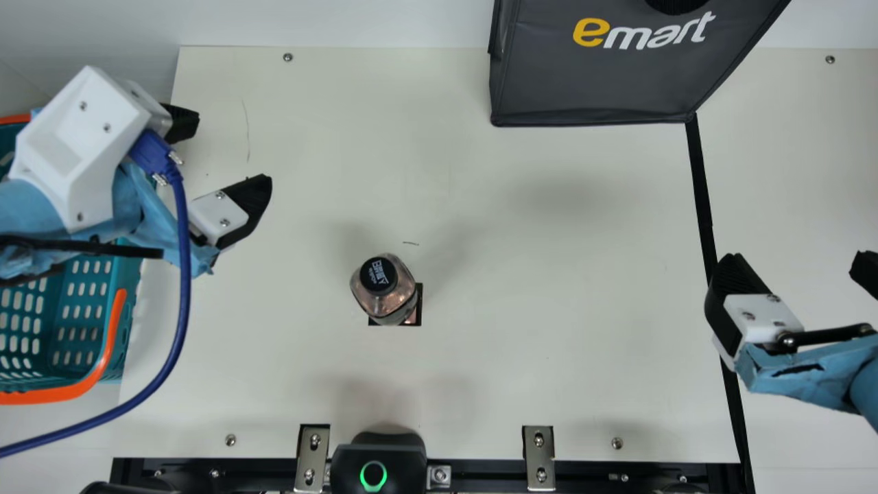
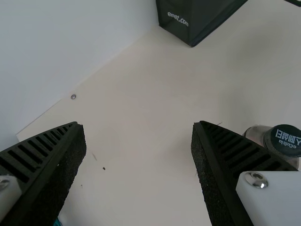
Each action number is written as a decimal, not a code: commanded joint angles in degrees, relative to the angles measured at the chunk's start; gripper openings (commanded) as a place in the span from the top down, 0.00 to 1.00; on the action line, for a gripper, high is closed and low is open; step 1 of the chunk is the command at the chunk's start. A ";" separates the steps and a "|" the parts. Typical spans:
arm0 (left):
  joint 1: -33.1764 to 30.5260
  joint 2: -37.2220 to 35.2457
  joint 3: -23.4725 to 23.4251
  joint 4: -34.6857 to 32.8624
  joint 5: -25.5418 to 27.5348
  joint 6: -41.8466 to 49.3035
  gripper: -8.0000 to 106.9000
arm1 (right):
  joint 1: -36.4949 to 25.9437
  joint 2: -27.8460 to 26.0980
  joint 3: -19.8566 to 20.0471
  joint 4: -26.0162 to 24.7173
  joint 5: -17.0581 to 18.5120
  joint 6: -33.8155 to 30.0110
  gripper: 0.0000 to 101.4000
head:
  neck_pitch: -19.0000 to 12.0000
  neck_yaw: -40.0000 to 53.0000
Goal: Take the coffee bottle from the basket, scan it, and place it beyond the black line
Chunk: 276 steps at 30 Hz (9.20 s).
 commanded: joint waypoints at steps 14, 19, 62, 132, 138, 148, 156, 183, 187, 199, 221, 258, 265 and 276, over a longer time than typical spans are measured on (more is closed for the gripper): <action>-5.86 -0.18 0.13 2.25 0.96 -1.56 0.15 | 0.00 0.00 0.00 0.00 -0.05 0.00 0.10 | -1.57 -0.09; -9.40 -0.01 0.19 5.12 0.92 -5.12 0.15 | 0.00 0.00 0.00 0.00 -0.05 0.00 0.10 | -1.57 -0.09; -36.14 8.94 -0.22 23.77 1.68 -41.03 0.15 | 0.00 0.00 0.00 0.00 -0.01 0.00 0.10 | -1.57 -0.09; -27.67 6.09 4.85 6.90 5.96 -10.28 0.84 | 0.00 0.00 0.00 0.00 -0.06 0.00 0.10 | -1.57 -0.09; -26.01 4.72 5.00 4.37 8.36 -5.53 0.84 | 0.00 0.00 0.00 0.00 -0.06 0.00 0.10 | -1.57 -0.09; -24.60 2.15 6.29 2.18 11.15 -1.41 0.84 | 0.00 0.00 0.00 0.00 -0.06 0.00 0.10 | -1.57 -0.09; -24.87 0.07 7.59 1.39 12.60 -0.60 0.84 | 0.00 0.00 0.00 0.00 -0.06 0.00 0.10 | -1.57 -0.09; -28.70 -1.86 11.24 1.40 10.43 -2.29 0.84 | 0.00 0.00 0.00 0.00 -0.06 0.00 0.10 | -1.57 -0.09; -28.78 -1.67 10.59 1.57 10.78 -2.13 0.84 | 0.00 0.00 0.00 0.00 -0.06 0.00 0.10 | -1.57 -0.09; -27.42 -0.92 5.67 2.04 13.80 -1.59 0.84 | 0.00 0.00 0.00 0.00 -0.06 0.00 0.10 | -1.57 -0.09; -28.46 0.61 2.61 2.96 12.45 -4.66 0.84 | 0.00 0.00 0.00 0.00 -0.06 0.00 0.10 | -1.57 -0.09; -34.75 22.41 -11.25 6.46 -0.39 -7.37 0.84 | 0.00 0.00 0.00 0.00 0.00 0.00 0.10 | -1.57 -0.09; -35.53 26.10 -13.12 7.18 -2.17 -7.47 0.84 | 0.00 0.00 0.00 0.00 0.00 0.00 0.10 | -1.57 -0.09; -37.35 31.40 -17.20 8.74 -3.96 -8.99 0.84 | 0.00 0.00 0.00 0.00 0.00 0.00 0.10 | -1.57 -0.09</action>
